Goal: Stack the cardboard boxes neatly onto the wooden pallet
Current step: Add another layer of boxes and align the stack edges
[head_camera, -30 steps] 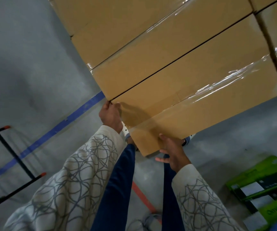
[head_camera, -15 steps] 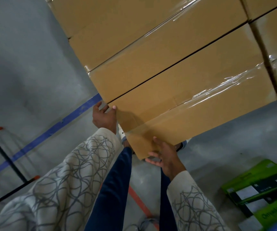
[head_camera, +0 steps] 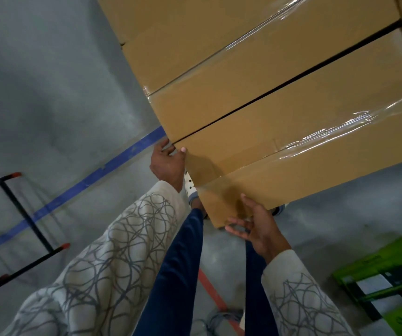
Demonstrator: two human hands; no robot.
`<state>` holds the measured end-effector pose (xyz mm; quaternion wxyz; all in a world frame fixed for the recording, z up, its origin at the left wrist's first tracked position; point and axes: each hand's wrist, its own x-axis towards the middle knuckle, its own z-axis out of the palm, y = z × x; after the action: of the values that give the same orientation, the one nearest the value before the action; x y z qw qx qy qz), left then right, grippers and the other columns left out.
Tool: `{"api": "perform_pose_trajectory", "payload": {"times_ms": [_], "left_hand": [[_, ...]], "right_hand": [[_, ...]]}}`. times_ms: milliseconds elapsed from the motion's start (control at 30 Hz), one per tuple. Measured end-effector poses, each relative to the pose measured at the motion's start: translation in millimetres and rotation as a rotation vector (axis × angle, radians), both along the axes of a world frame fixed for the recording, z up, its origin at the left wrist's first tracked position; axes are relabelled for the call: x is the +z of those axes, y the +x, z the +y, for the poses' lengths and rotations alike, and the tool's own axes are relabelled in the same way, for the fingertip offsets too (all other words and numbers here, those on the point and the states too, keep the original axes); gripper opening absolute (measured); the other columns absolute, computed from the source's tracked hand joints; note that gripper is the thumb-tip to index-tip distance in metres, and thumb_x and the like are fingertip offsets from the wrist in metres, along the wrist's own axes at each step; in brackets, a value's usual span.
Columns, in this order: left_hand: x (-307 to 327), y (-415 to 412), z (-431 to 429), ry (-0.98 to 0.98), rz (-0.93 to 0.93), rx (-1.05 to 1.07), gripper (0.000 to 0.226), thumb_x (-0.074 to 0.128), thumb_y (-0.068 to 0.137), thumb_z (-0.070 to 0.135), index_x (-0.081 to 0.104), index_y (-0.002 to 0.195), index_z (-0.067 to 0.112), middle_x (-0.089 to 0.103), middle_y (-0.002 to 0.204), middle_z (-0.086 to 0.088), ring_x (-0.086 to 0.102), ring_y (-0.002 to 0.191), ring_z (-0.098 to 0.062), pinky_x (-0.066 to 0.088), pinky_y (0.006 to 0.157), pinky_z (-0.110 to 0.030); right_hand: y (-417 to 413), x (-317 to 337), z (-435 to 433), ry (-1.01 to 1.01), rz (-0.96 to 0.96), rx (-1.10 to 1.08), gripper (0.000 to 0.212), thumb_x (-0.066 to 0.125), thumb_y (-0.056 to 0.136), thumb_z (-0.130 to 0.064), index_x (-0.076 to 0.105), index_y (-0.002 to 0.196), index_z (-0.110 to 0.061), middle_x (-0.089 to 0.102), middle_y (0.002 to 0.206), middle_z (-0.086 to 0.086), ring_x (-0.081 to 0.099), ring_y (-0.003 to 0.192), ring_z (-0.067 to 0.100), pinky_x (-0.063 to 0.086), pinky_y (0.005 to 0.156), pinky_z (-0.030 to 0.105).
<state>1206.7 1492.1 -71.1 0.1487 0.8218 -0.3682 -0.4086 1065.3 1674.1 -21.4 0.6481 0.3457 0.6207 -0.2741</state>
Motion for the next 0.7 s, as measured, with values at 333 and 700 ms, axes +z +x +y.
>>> {"api": "perform_pose_trajectory", "payload": {"times_ms": [333,700], "left_hand": [[31,-55,9,-0.037,-0.324,-0.224,0.056,0.068,0.084,0.017,0.057,0.138,0.006,0.06,0.135,-0.024,0.054,0.125,-0.043,0.044,0.104,-0.053],[39,-185,10,-0.326,-0.09,-1.113,0.052,0.056,0.08,0.022,0.063,0.129,0.01,0.068,0.116,-0.011,0.048,0.113,-0.032,0.039,0.091,-0.049]], "right_hand": [[-29,-13,-3,0.248,0.458,0.353,0.127,0.078,0.069,-0.058,0.003,0.164,-0.019,0.033,0.161,0.011,0.048,0.137,0.035,0.046,0.109,0.049],[-204,-17,-21,0.277,0.817,0.181,0.103,0.067,0.093,-0.039,-0.004,0.166,-0.022,0.019,0.166,0.015,0.043,0.139,0.045,0.044,0.109,0.054]]}}
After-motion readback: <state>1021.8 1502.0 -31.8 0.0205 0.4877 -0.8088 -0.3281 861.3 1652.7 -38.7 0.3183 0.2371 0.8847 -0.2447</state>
